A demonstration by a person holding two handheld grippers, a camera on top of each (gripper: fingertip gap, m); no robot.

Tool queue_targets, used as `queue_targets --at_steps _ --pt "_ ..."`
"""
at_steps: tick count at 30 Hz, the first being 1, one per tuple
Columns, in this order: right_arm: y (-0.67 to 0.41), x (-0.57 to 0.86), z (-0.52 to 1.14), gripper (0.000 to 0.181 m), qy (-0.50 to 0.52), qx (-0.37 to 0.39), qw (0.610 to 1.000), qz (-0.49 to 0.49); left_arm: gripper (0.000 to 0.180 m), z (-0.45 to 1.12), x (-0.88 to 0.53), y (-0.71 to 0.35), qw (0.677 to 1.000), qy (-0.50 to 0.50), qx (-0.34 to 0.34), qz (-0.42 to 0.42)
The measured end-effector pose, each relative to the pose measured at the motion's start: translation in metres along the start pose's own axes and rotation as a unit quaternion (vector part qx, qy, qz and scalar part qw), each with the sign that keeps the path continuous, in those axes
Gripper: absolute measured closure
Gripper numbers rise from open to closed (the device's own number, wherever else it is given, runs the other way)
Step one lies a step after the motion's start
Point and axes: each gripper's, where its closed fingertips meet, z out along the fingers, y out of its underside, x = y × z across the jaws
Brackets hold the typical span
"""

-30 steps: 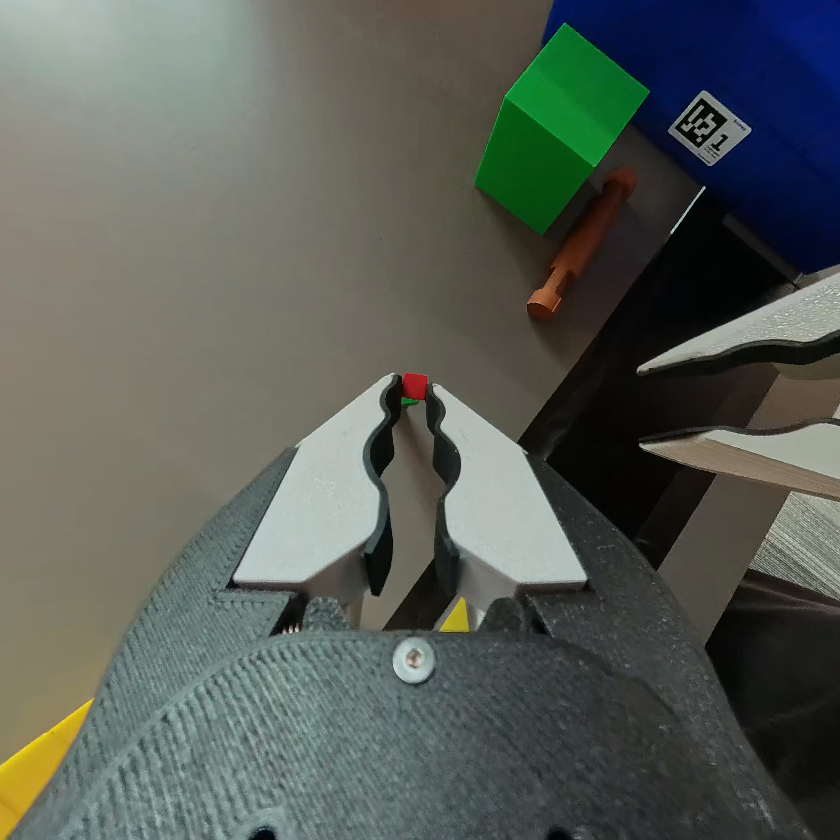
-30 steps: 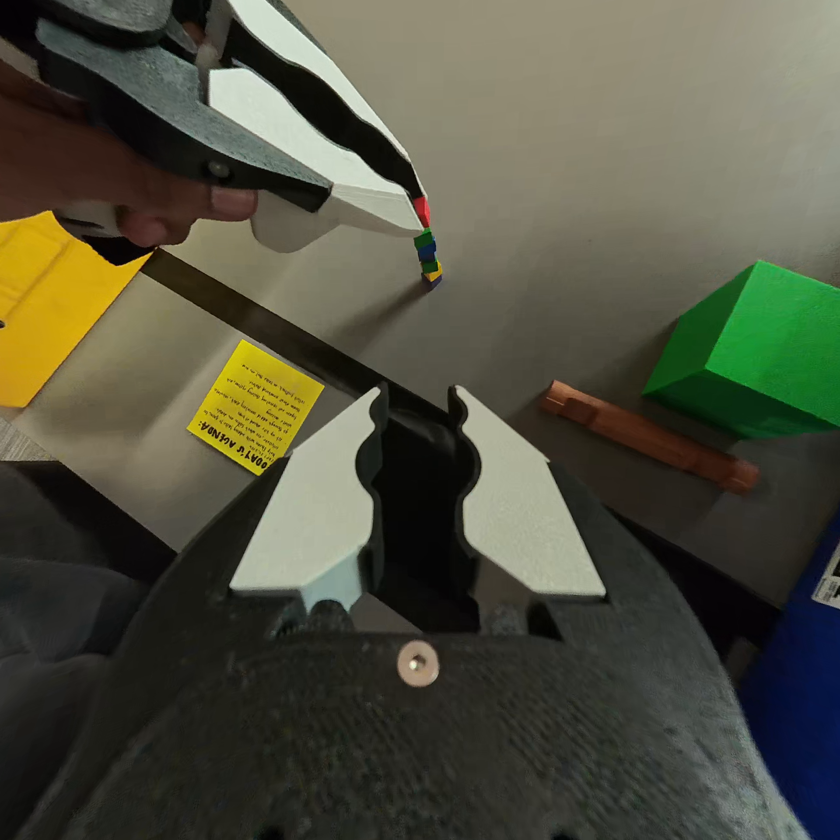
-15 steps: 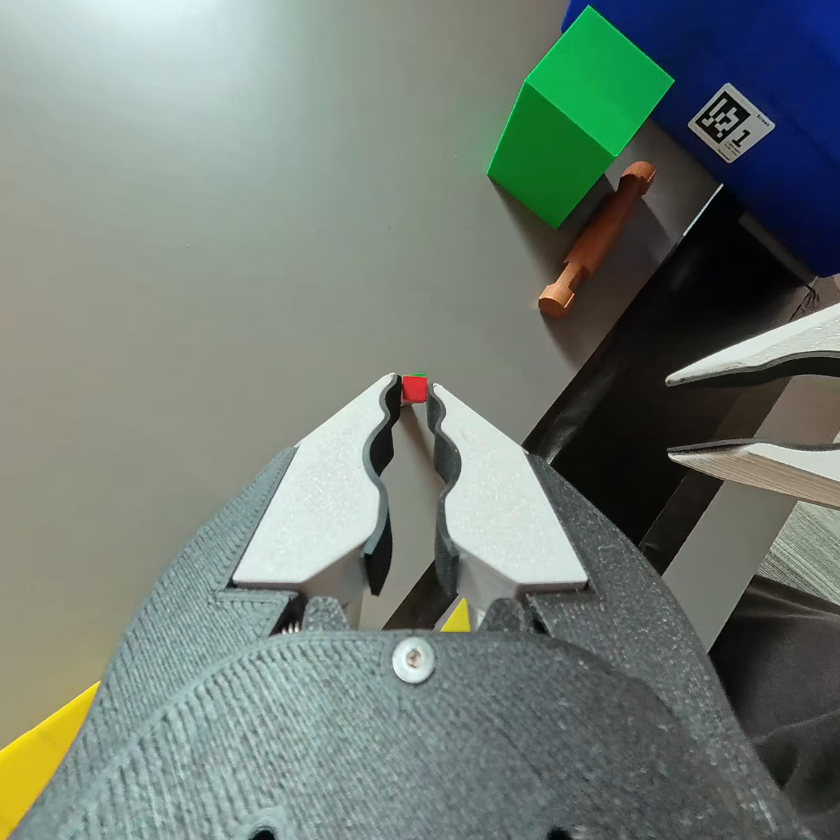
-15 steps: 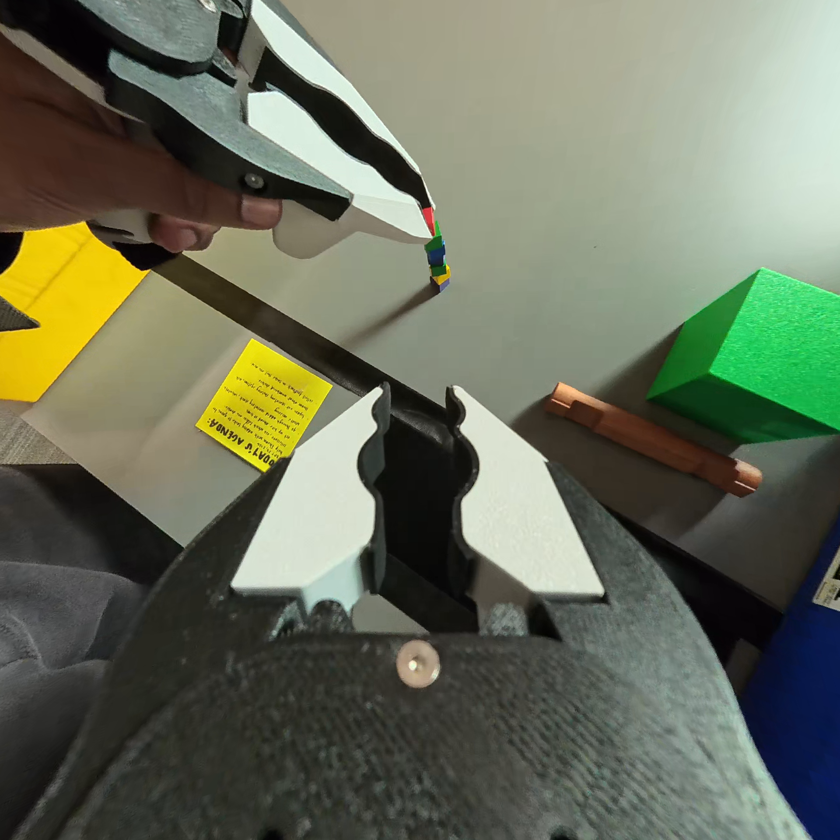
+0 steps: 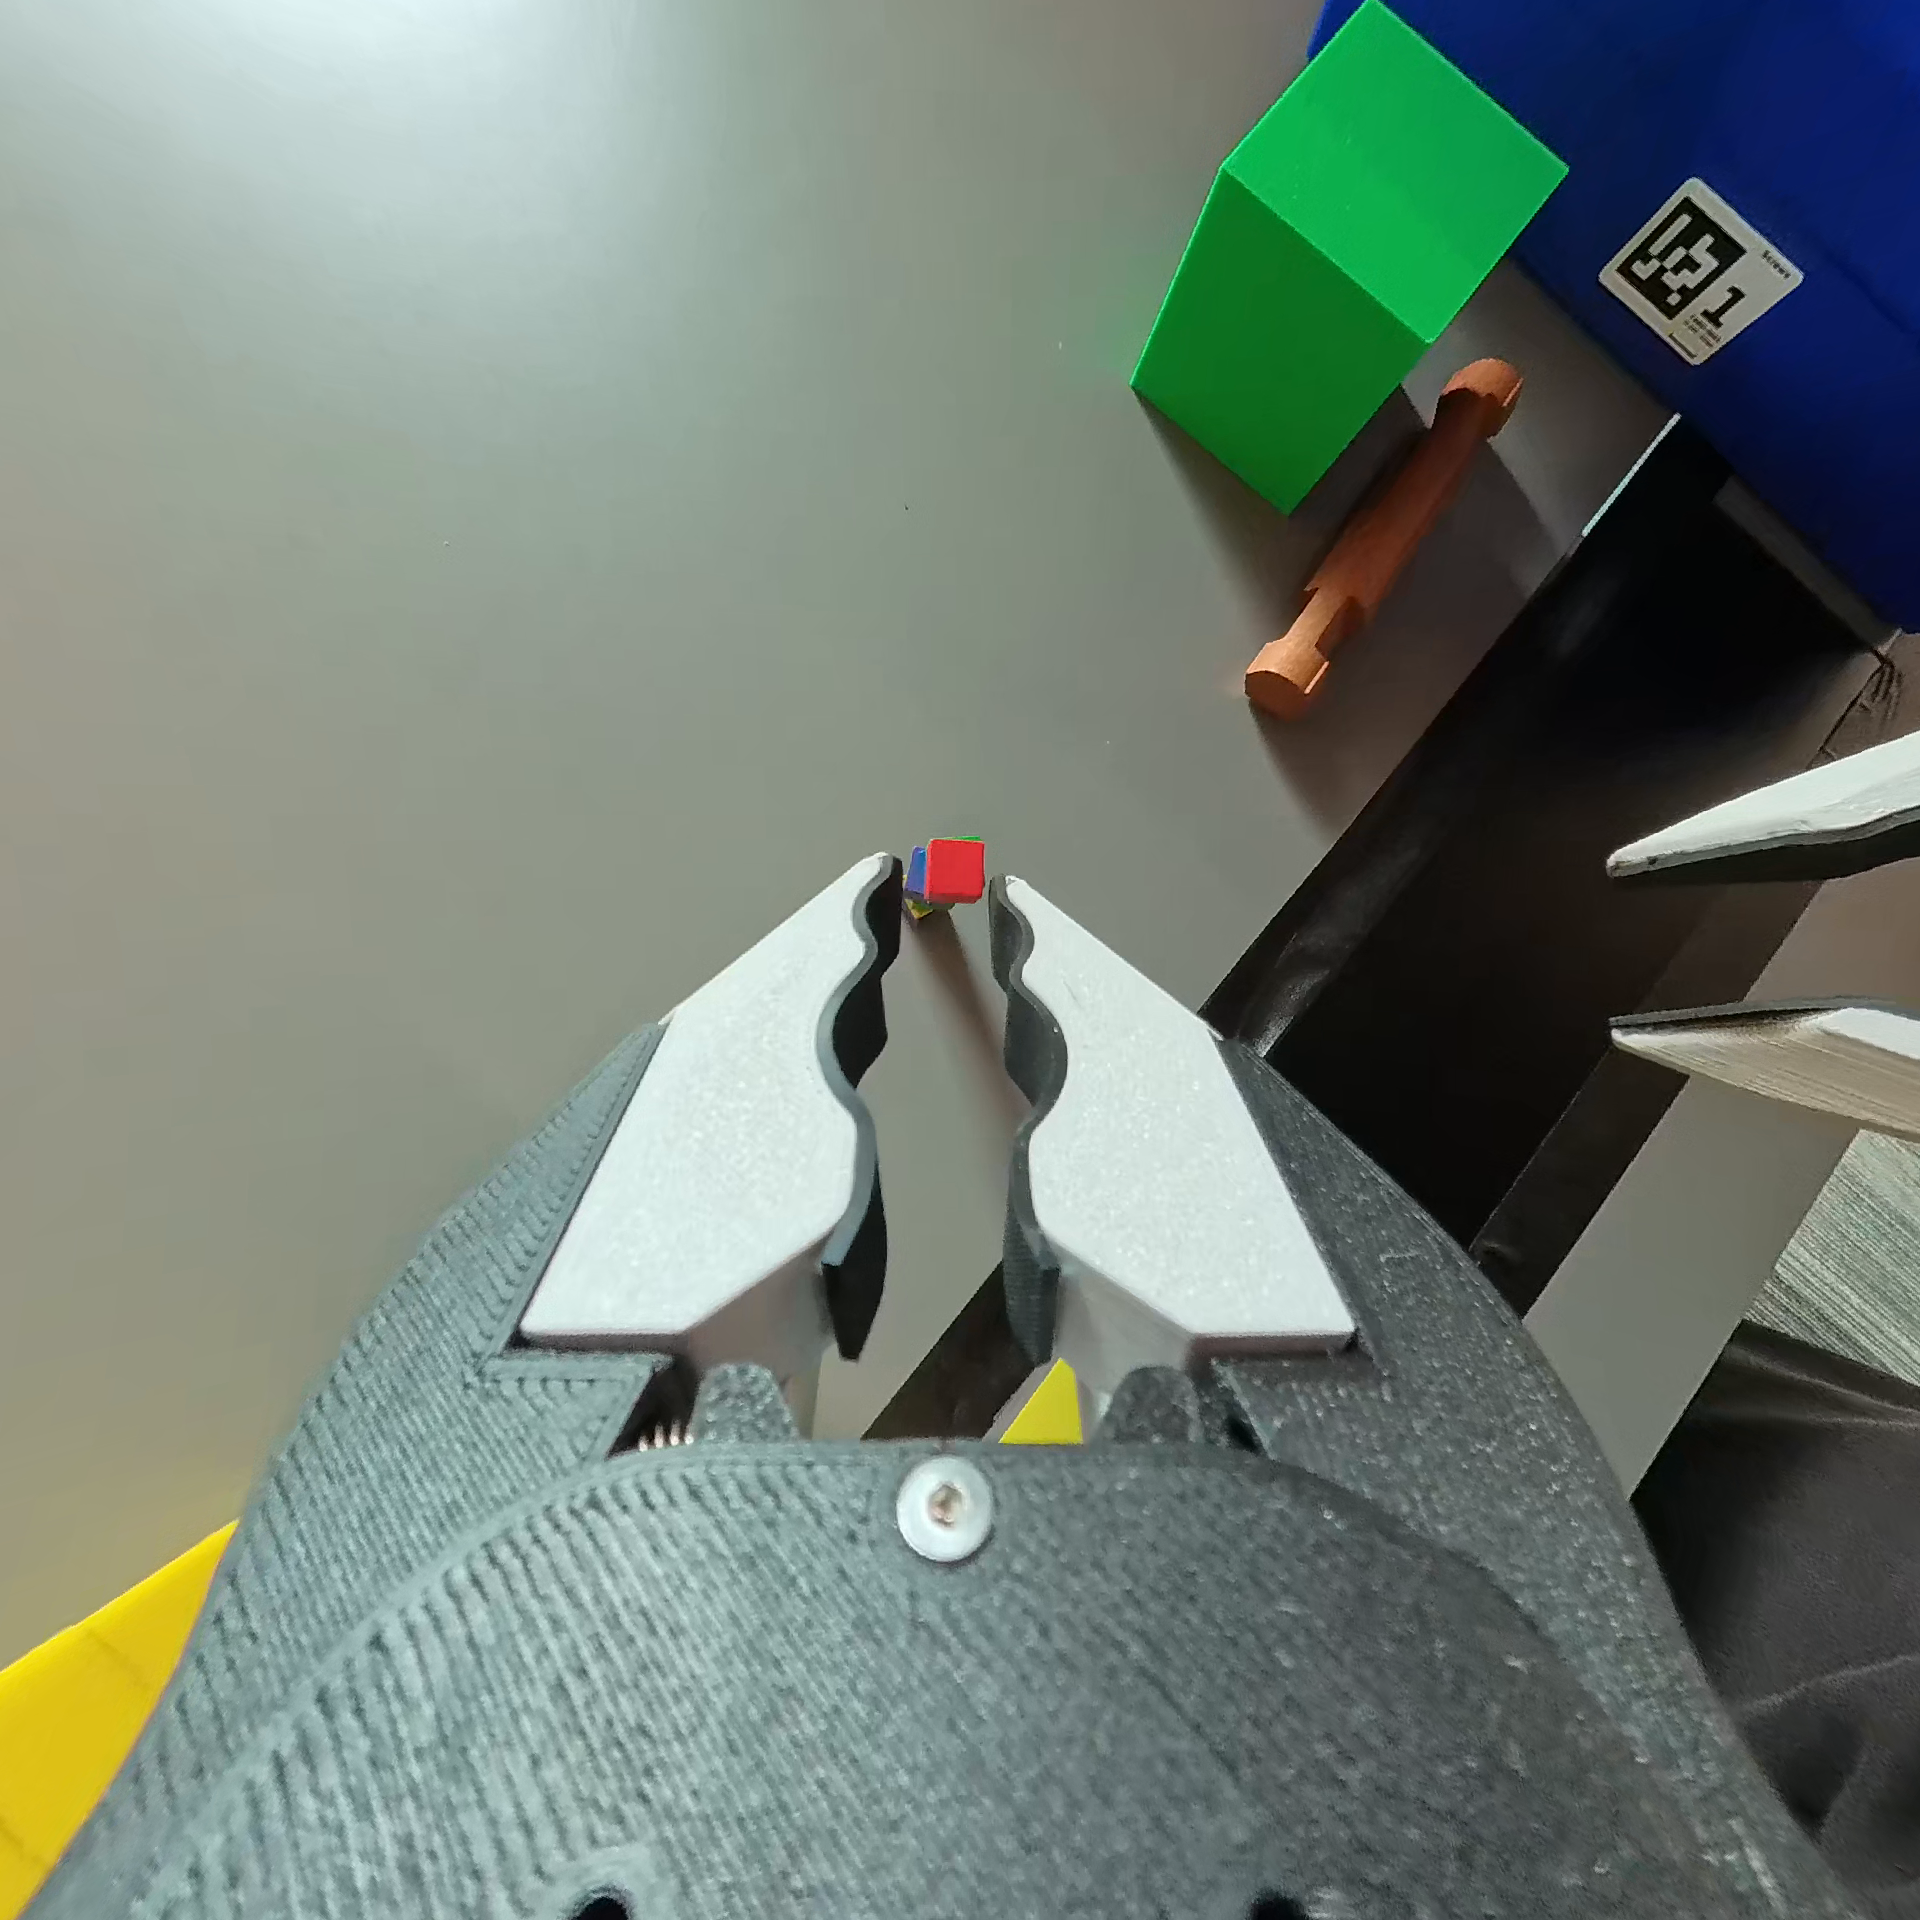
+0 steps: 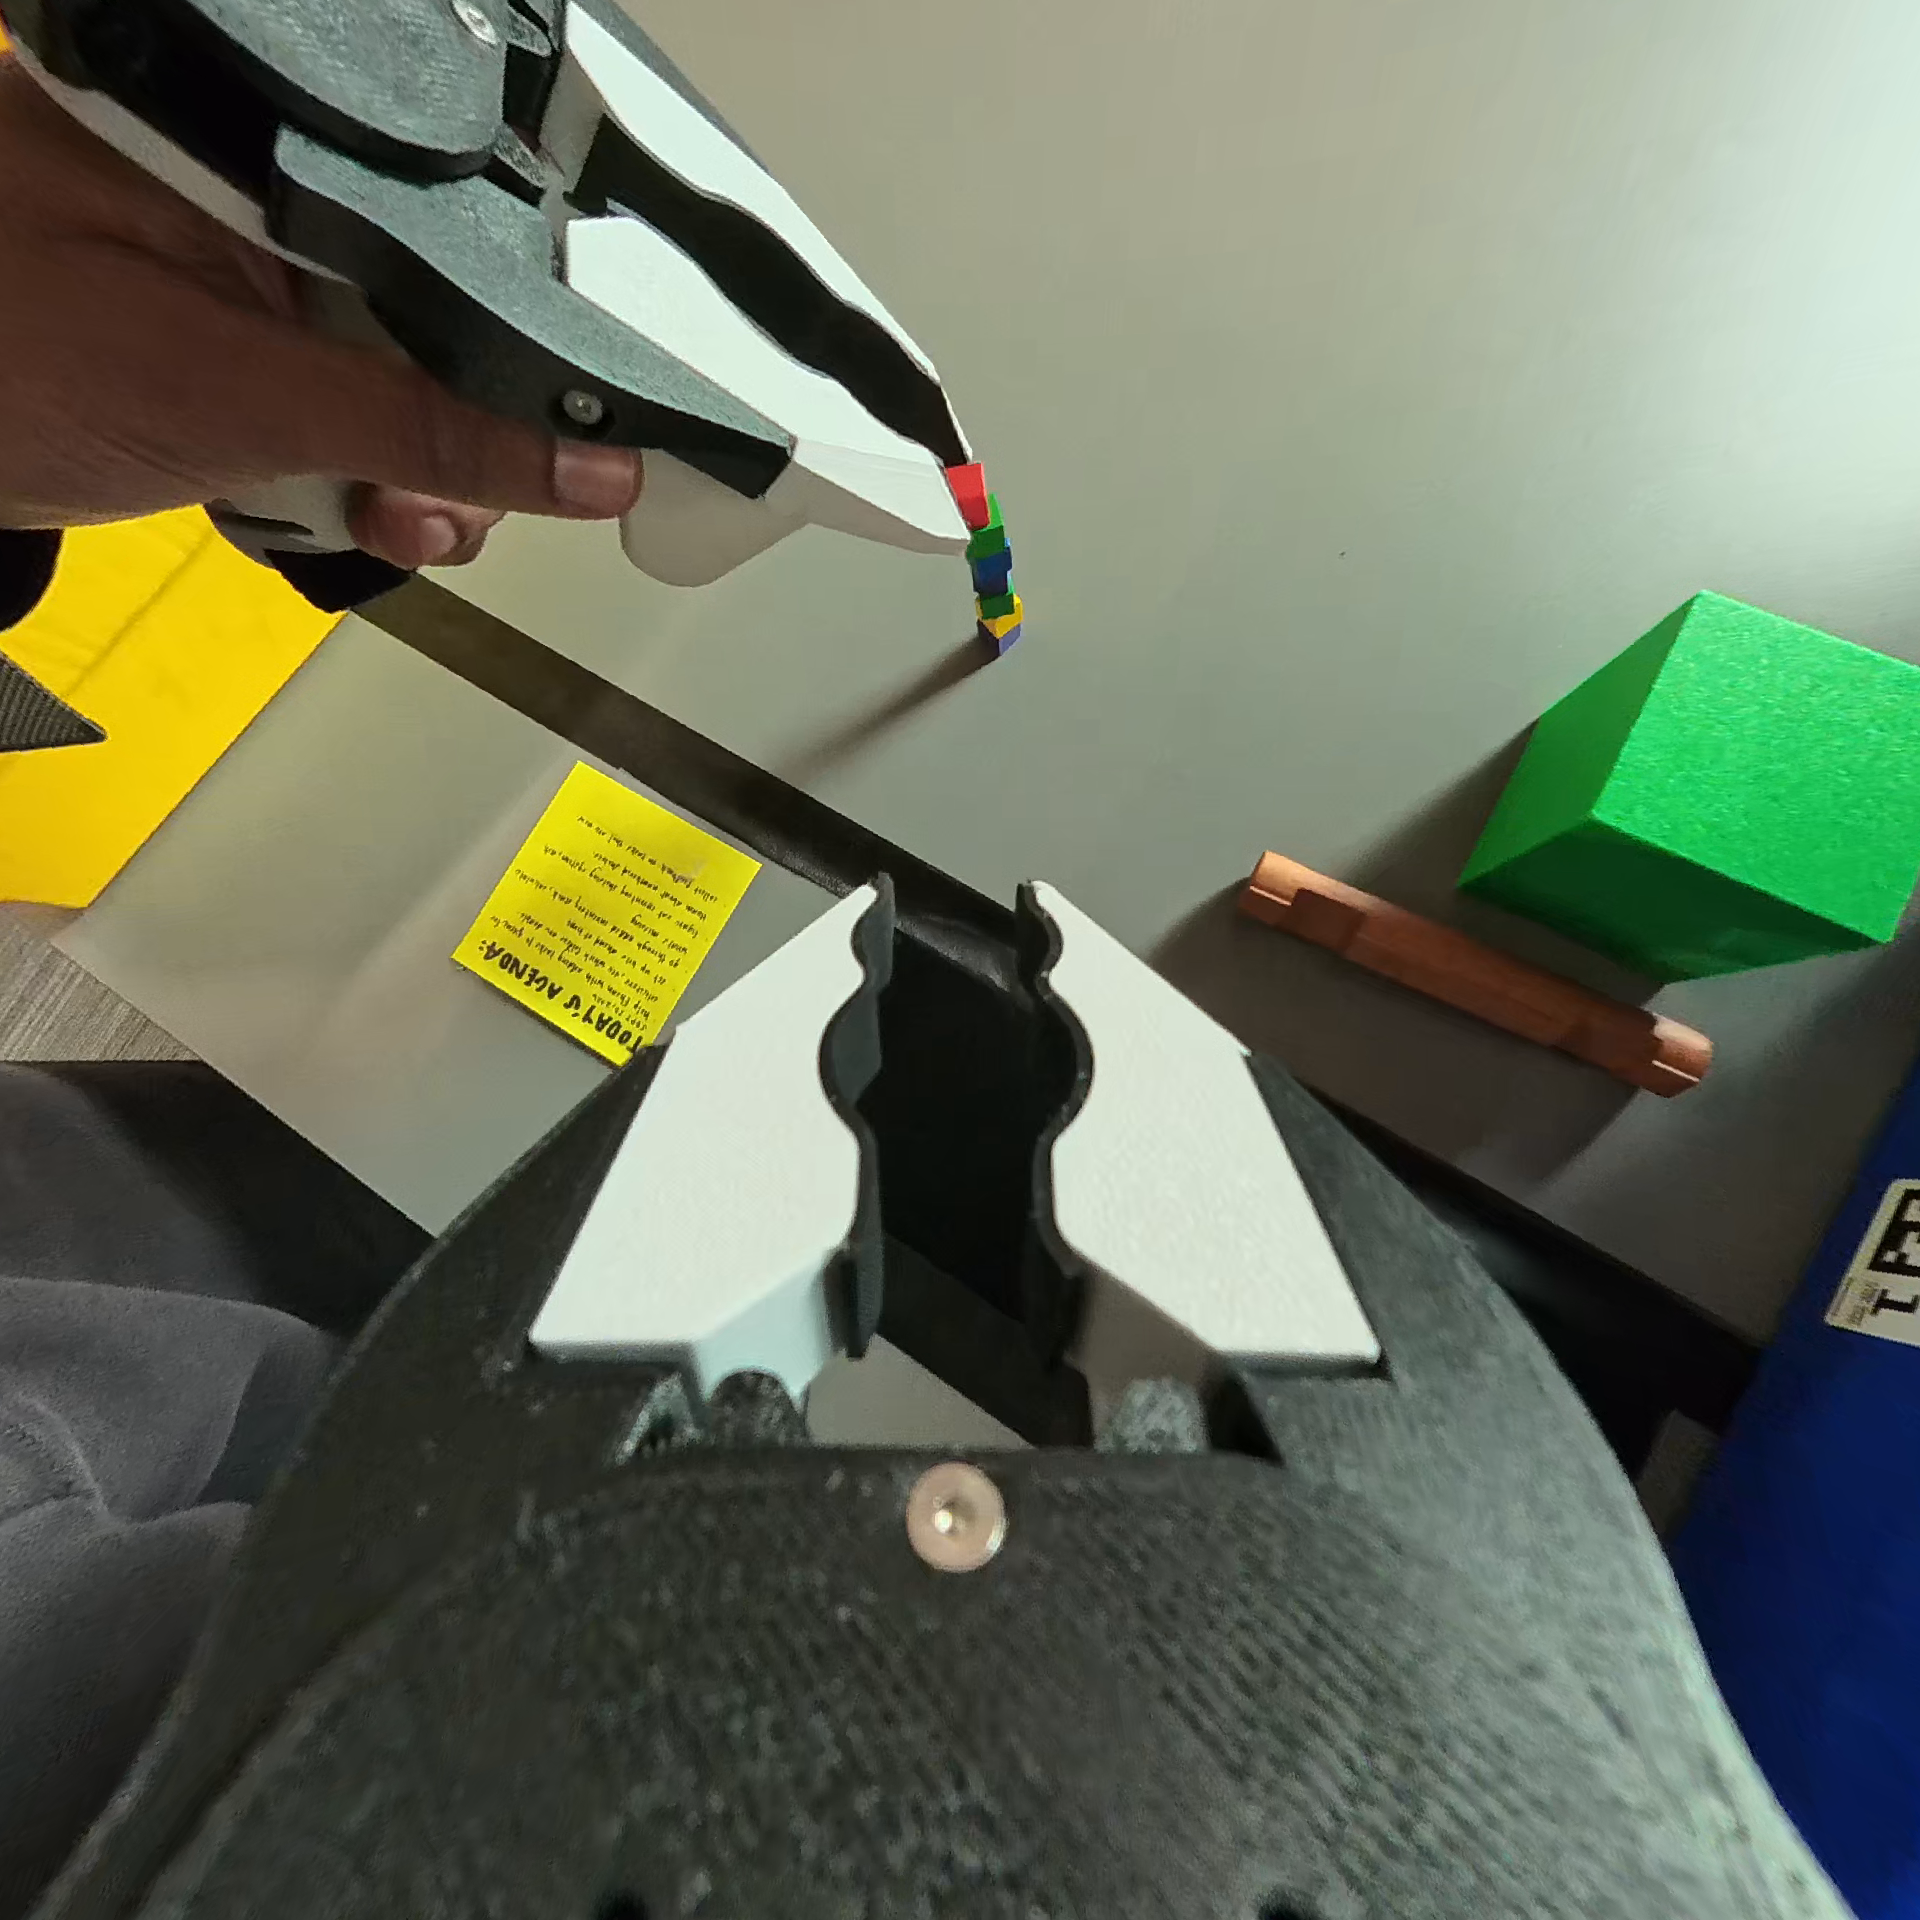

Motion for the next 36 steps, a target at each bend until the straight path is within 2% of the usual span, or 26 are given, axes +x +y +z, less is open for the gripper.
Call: queue_targets --at_steps 2,5,10,13,15,20,23,26,30,32,34,36 --pt "0.000 0.000 -0.001 0.159 0.002 0.002 1.000 0.001 0.162 -0.003 -0.002 0.000 1.000 -0.007 0.003 -0.001" --pt "-0.001 0.002 -0.002 0.160 0.007 0.004 1.000 0.000 0.140 -0.010 -0.011 -0.001 0.999 -0.038 0.013 -0.006" --pt "-0.018 0.002 -0.007 0.164 0.028 0.025 0.999 0.009 0.113 -0.028 -0.022 0.004 0.997 -0.072 0.027 -0.022" --pt "-0.031 -0.005 -0.012 0.175 0.041 0.033 0.999 -0.010 0.101 -0.040 -0.015 0.010 0.997 -0.054 0.029 -0.044" --pt "-0.036 -0.010 -0.016 0.181 0.052 0.036 0.997 -0.031 0.094 -0.051 -0.009 0.012 0.997 -0.044 0.038 -0.055" --pt "-0.045 -0.024 -0.021 0.181 0.055 0.047 0.995 -0.065 0.086 -0.086 0.003 0.017 0.994 -0.059 0.059 -0.075" --pt "-0.061 -0.028 -0.032 0.181 0.067 0.069 0.988 -0.125 0.085 -0.106 0.016 0.017 0.991 -0.061 0.082 -0.089" --pt "-0.074 -0.031 -0.045 0.181 0.068 0.097 0.980 -0.162 0.090 -0.120 0.025 0.025 0.988 -0.087 0.082 -0.102" --pt "-0.077 -0.048 -0.065 0.168 0.008 0.125 0.980 -0.154 0.107 -0.133 0.048 0.025 0.983 -0.089 0.105 -0.119" --pt "-0.070 -0.063 -0.078 0.163 -0.049 0.132 0.981 -0.134 0.125 -0.137 0.055 0.026 0.983 -0.101 0.110 -0.103" --pt "-0.072 -0.072 -0.093 0.164 -0.093 0.160 0.978 -0.095 0.156 -0.147 0.060 0.021 0.983 -0.109 0.126 -0.082" --pt "-0.078 -0.071 -0.106 0.161 -0.115 0.193 0.973 -0.061 0.174 -0.156 0.062 0.013 0.982 -0.100 0.151 -0.054"
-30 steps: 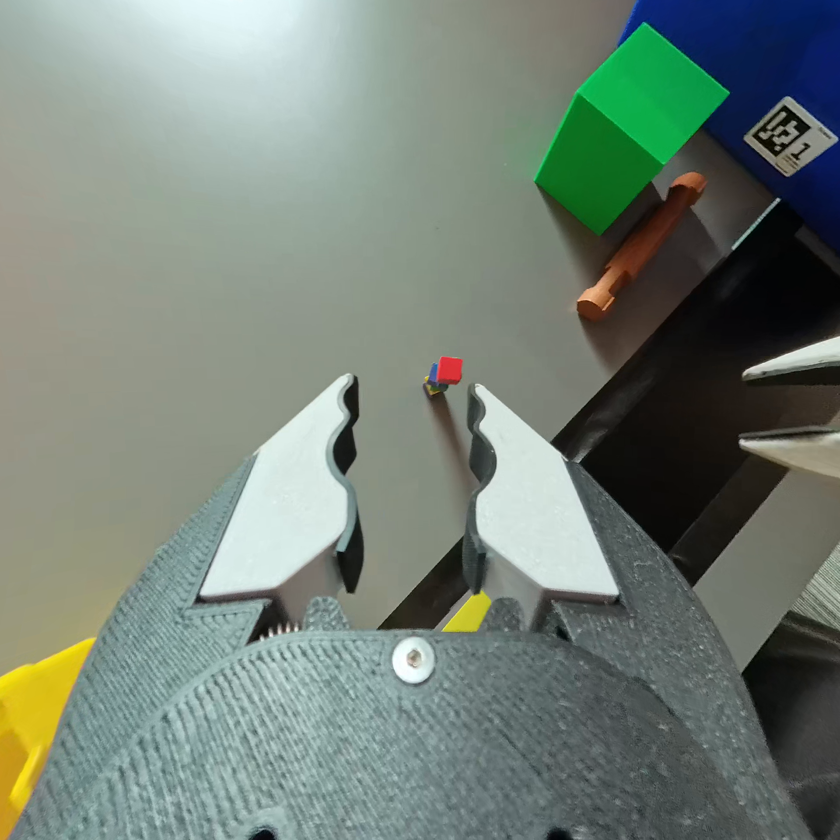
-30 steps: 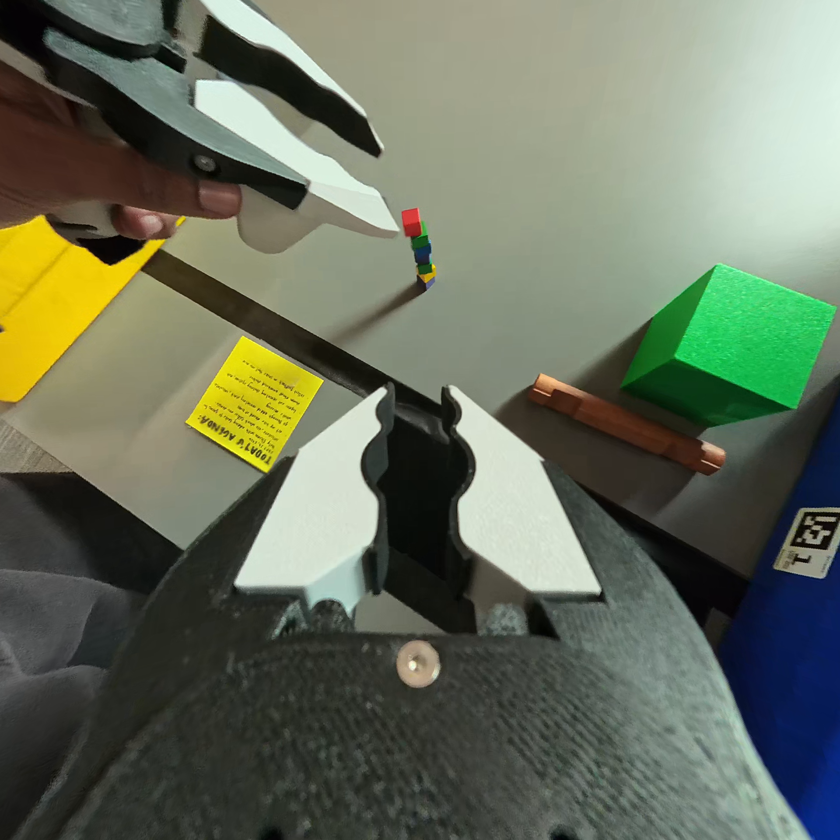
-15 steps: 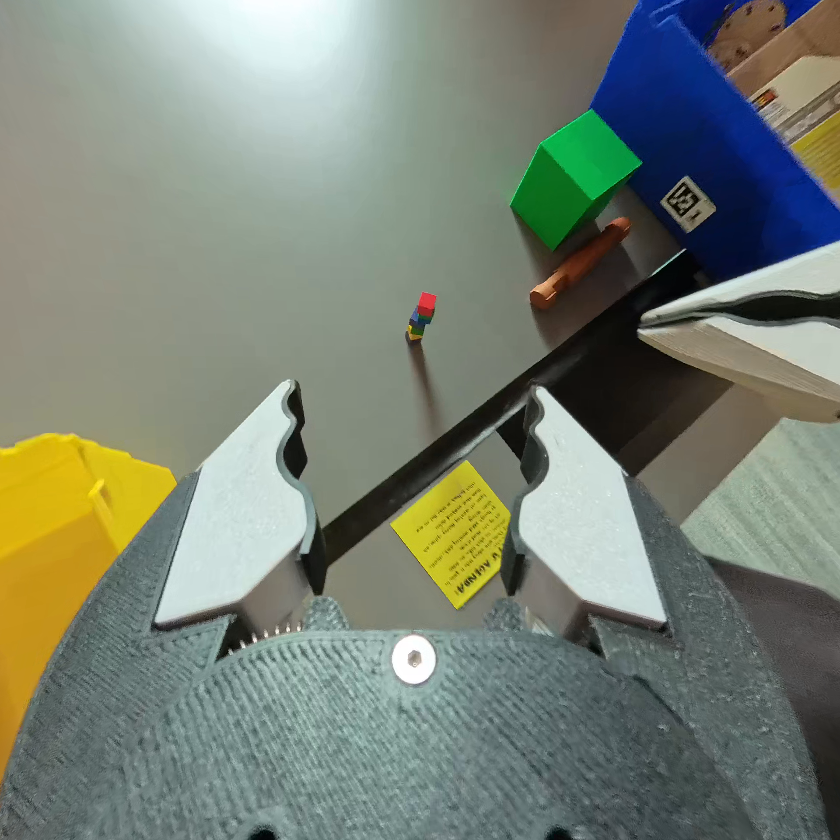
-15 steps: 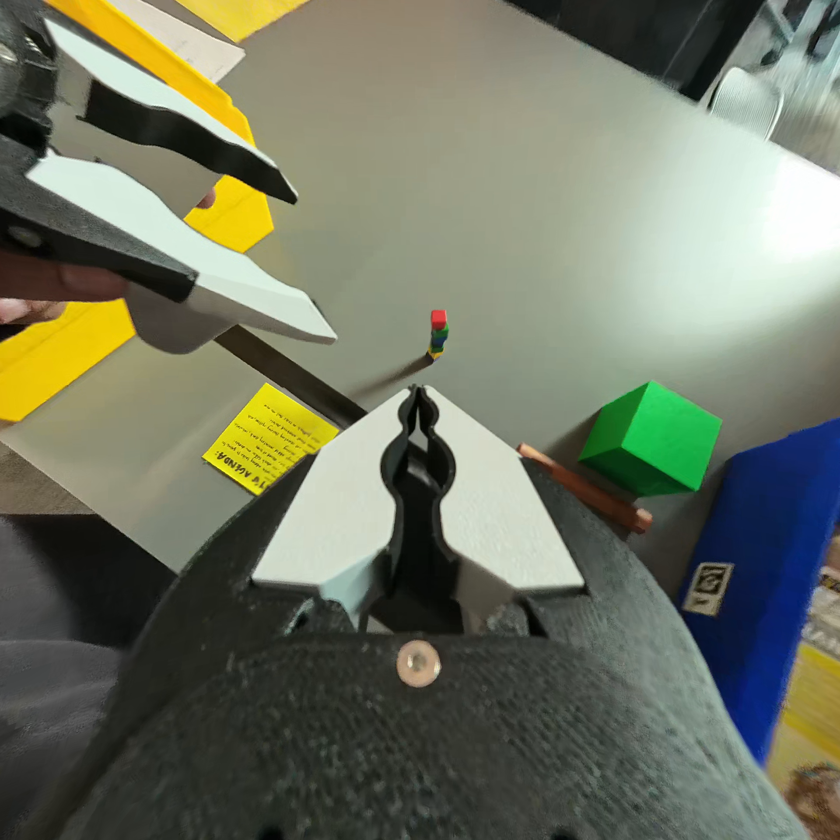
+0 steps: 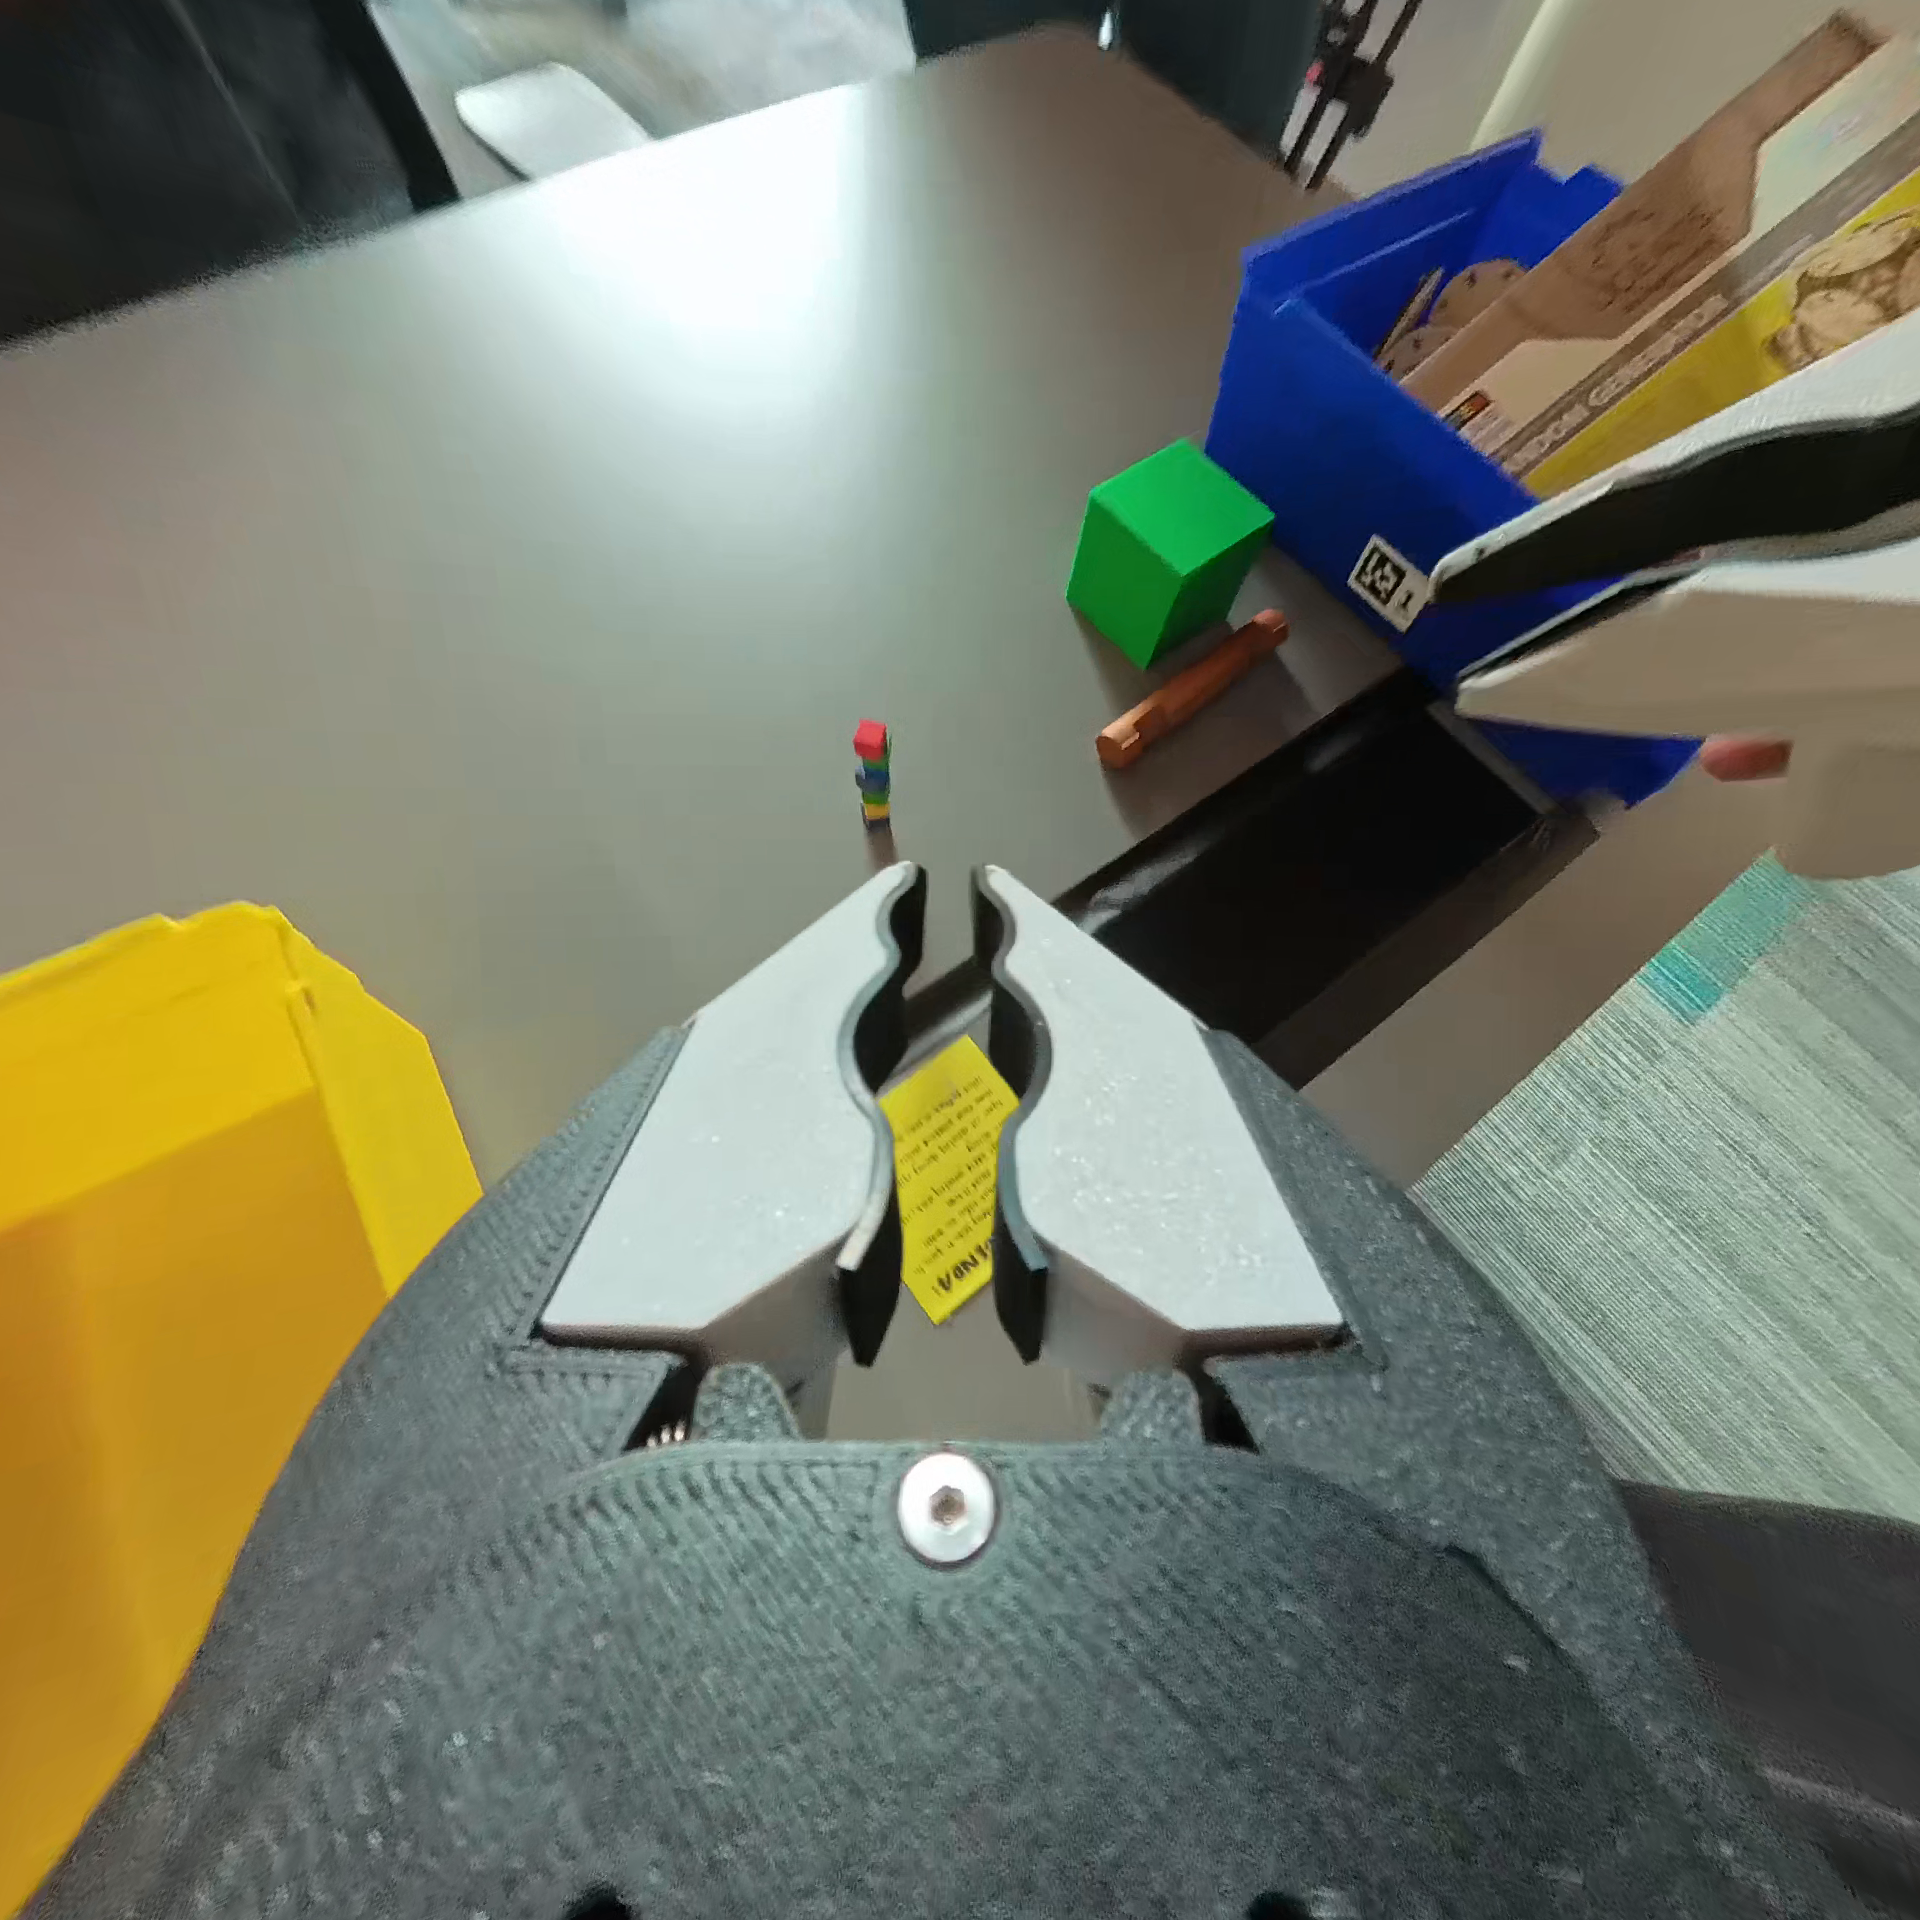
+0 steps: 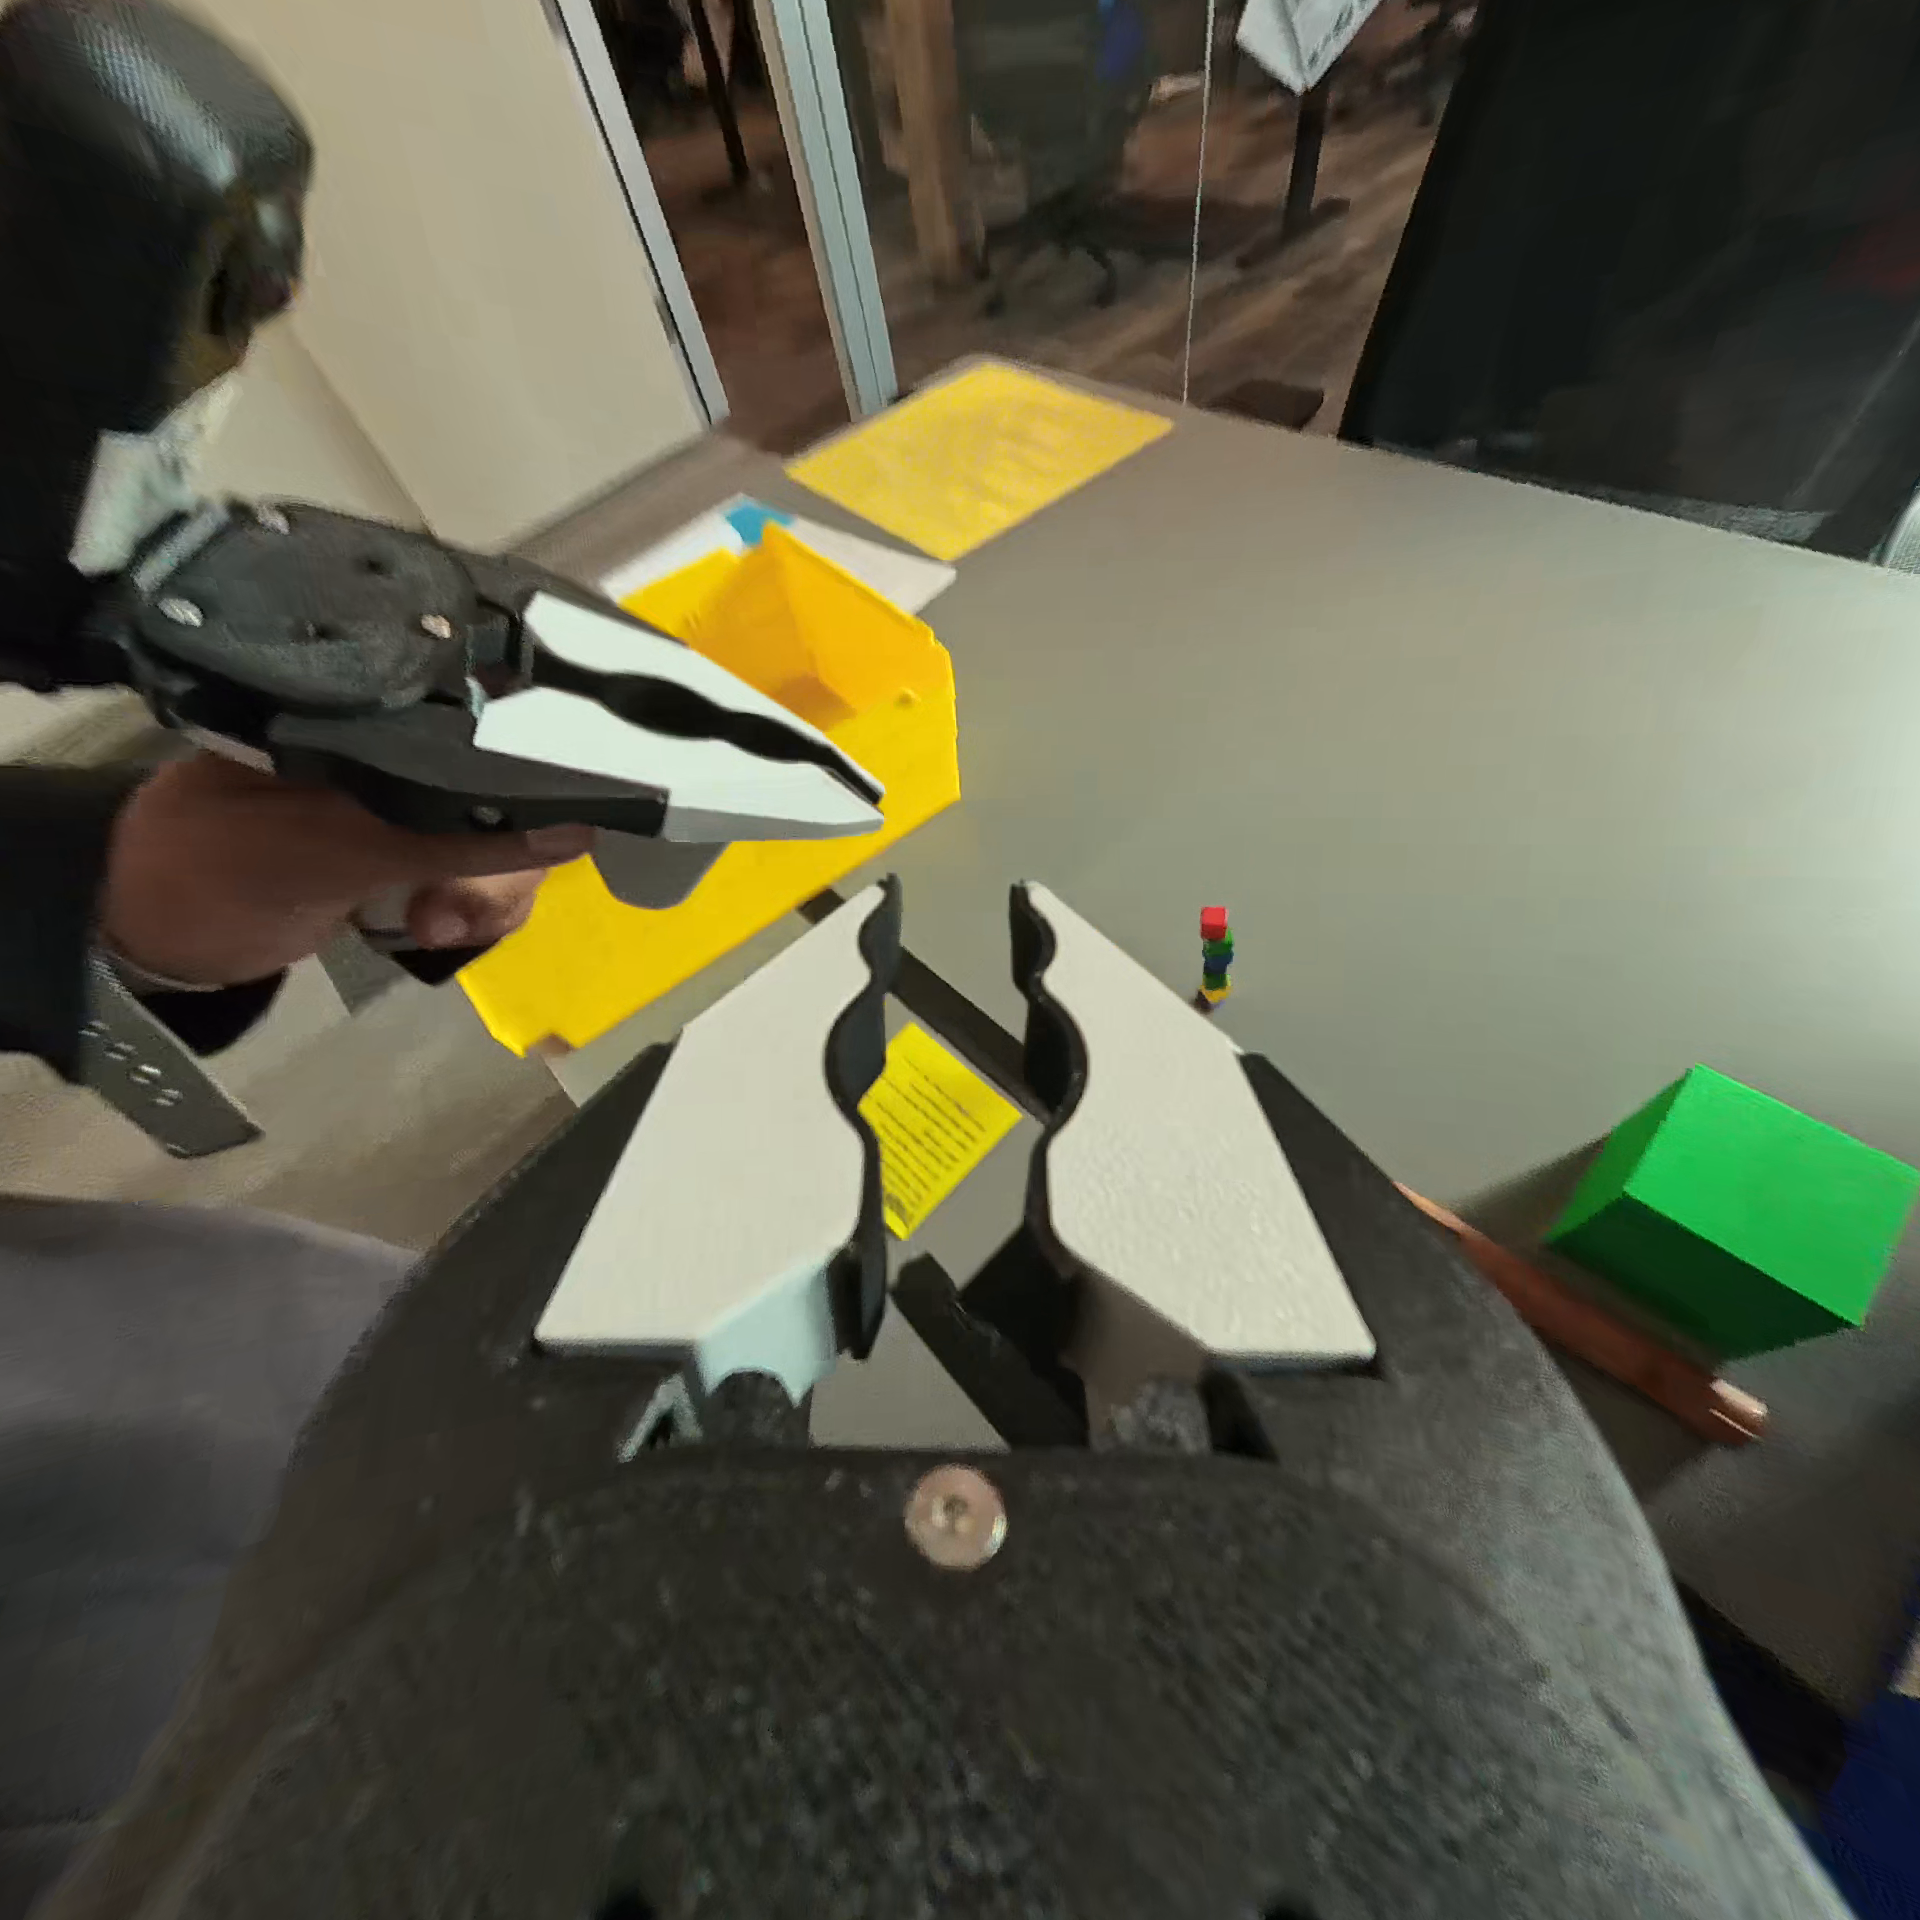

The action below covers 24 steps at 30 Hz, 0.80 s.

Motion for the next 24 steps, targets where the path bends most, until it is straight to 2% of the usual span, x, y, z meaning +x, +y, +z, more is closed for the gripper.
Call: queue_targets --at_steps 3,5,8,11,12,14,19,24 --pt "-0.022 0.018 -0.011 0.157 -0.004 0.071 0.995 0.077 0.178 -0.001 -0.010 -0.015 0.999 0.035 0.031 -0.011" --pt "-0.028 0.033 -0.014 0.171 -0.004 0.093 0.988 0.122 0.173 0.001 -0.027 -0.024 0.998 0.038 0.036 -0.017" --pt "-0.012 0.045 -0.008 0.181 0.019 0.077 0.988 0.133 0.176 0.001 -0.049 -0.035 0.999 0.029 0.034 0.025" --pt "0.022 0.046 0.010 0.181 0.058 0.036 0.990 0.123 0.176 0.003 -0.058 -0.030 0.998 0.062 0.021 0.015" --pt "0.033 0.047 0.016 0.173 0.076 0.020 0.989 0.122 0.176 0.005 -0.060 -0.024 0.997 0.071 0.011 0.010" --pt "0.051 0.045 0.029 0.178 0.095 -0.014 0.989 0.112 0.175 0.008 -0.063 -0.011 0.997 0.081 -0.008 0.010" --pt "0.080 0.041 0.066 0.181 0.065 -0.088 0.990 0.090 0.173 0.008 -0.057 0.010 0.994 0.105 -0.033 0.001" --pt "0.113 0.068 0.108 0.181 0.042 -0.180 0.983 0.000 0.169 0.025 -0.056 0.033 0.990 0.110 -0.083 0.019"
